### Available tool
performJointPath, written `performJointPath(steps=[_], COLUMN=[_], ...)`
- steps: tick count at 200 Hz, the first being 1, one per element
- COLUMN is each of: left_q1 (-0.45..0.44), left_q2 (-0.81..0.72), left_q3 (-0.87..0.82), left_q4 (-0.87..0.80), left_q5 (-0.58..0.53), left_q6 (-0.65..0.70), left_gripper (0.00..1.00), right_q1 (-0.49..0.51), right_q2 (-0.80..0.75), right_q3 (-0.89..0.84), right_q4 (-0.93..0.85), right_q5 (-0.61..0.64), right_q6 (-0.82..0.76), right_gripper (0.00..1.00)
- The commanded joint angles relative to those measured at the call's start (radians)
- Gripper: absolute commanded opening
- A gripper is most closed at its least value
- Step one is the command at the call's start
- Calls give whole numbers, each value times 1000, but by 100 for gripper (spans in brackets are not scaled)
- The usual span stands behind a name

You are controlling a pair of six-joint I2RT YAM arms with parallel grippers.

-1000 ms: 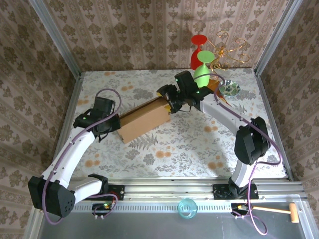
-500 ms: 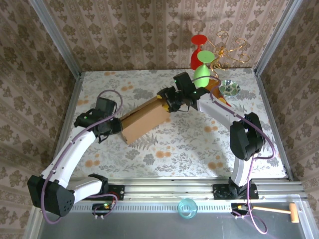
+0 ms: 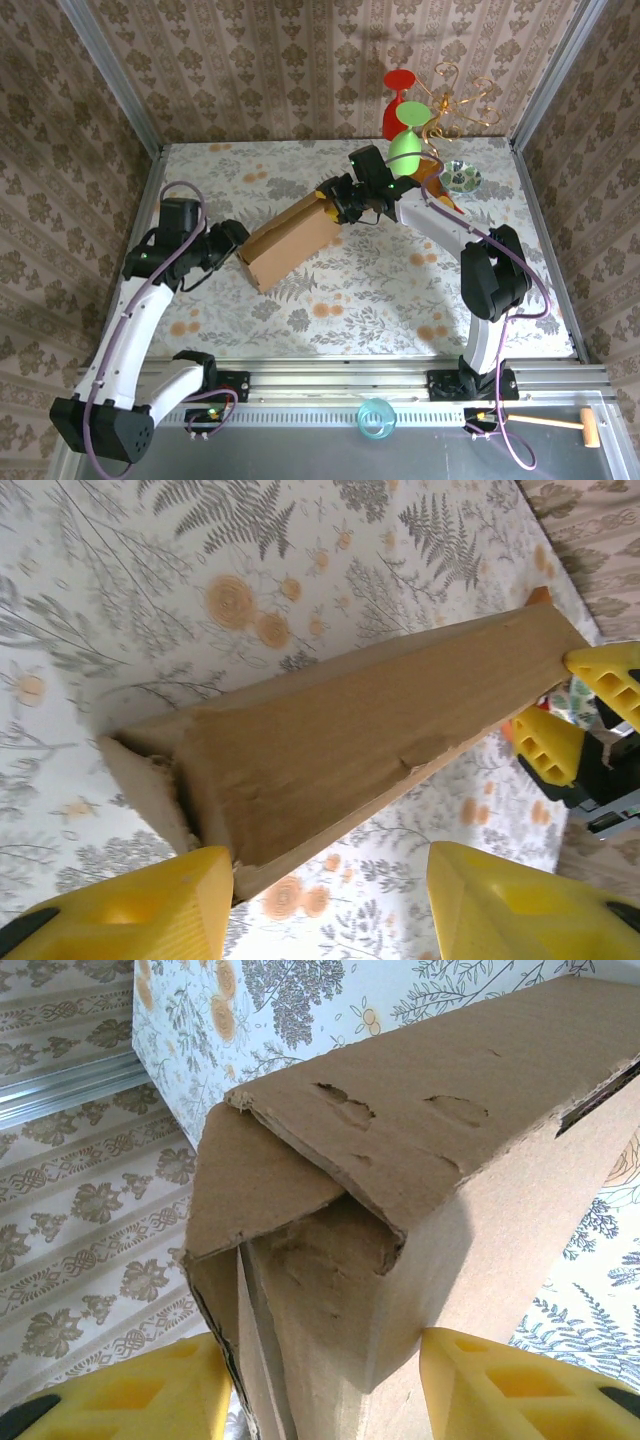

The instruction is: Fold the paper box

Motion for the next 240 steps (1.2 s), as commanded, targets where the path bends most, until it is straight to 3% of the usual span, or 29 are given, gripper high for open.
performJointPath(steps=[1,31,61,111,158,180,240], left_q1=[8,35,90,100,109,111,99], left_q2=[-24,-65,-99,-89,-80,-108,-157], left_q3=[-57,-93,-170,-275,-325,-360,-363], left_q4=[63,9,103,228,275,265,268], left_q5=[69,23,64,96,107,107,137], left_q6=[-166,-204,-267,-323,-319,-324,-307], left_gripper=[54,54,53,47,24,19,21], right_q1=[7,7,7,7,4,0,-13], right_q2=[34,34,36,29,23,19,-18], right_q3=[-22,-27,-29,-31,-45,-62,-105], right_q4=[-36,-34,-29,-34,-41,-43,-64], right_q5=[-11,-15,-19,-23,-21,-25,-24], right_q6=[-6,-6,-6,-6,-15,-20,-61], right_gripper=[52,51,50,48,45,40,31])
